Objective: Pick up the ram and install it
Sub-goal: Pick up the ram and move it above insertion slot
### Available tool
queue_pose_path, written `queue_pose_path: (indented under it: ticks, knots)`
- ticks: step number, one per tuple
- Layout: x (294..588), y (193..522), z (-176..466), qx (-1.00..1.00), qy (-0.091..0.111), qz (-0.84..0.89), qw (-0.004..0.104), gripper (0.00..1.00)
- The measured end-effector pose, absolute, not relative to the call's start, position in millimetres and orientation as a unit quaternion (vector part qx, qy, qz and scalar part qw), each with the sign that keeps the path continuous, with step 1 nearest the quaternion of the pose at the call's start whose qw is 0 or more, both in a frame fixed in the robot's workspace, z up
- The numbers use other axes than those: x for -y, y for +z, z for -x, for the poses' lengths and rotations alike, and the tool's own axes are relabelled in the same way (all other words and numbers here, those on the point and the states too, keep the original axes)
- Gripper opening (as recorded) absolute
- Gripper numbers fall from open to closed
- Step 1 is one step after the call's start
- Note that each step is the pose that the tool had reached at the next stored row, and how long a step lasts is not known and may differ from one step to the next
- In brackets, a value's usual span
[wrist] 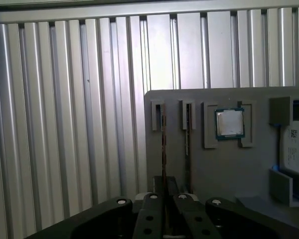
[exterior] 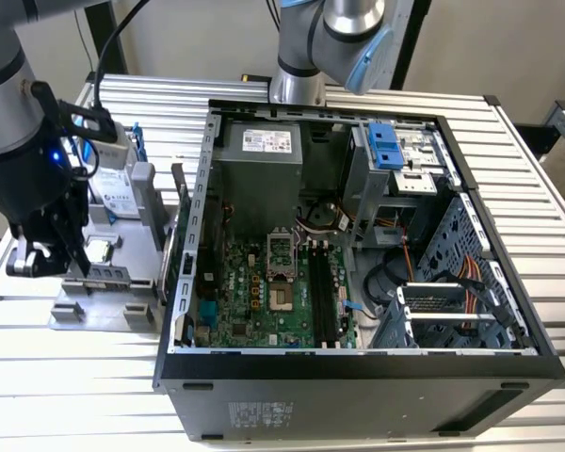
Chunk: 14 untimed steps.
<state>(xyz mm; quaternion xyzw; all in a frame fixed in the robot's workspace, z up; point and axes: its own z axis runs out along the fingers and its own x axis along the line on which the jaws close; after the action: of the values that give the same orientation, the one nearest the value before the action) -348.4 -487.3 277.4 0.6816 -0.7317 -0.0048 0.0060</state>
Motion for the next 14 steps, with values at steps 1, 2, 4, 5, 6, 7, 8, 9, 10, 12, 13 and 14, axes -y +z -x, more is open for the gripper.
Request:
queue_pose_path:
  ticks: [1, 2, 4, 5, 6, 7, 8, 9, 10, 12, 13, 14]
  knots:
    - [487.3, 277.9, 348.4, 0.732, -0.005, -0.682, 0.006, 0.00]
    - [487.3, 278.3, 348.3, 0.732, -0.005, -0.682, 0.006, 0.00]
    - [487.3, 279.4, 348.3, 0.732, -0.005, -0.682, 0.006, 0.00]
    - [487.3, 279.8, 348.3, 0.732, -0.005, -0.682, 0.006, 0.00]
    - [487.3, 280.2, 348.2, 0.732, -0.005, -0.682, 0.006, 0.00]
    - [487.3, 280.8, 348.2, 0.732, -0.005, -0.682, 0.006, 0.00]
    - [487.3, 281.2, 348.2, 0.732, -0.005, -0.682, 0.006, 0.00]
    - [487.3, 281.6, 348.3, 0.732, -0.005, -0.682, 0.006, 0.00]
    - [487.3, 282.1, 348.3, 0.732, -0.005, -0.682, 0.006, 0.00]
    - [487.3, 283.1, 348.3, 0.732, -0.005, -0.682, 0.006, 0.00]
    - [487.3, 283.5, 348.3, 0.732, -0.005, -0.682, 0.006, 0.00]
    - [487.3, 283.9, 348.4, 0.732, -0.005, -0.682, 0.006, 0.00]
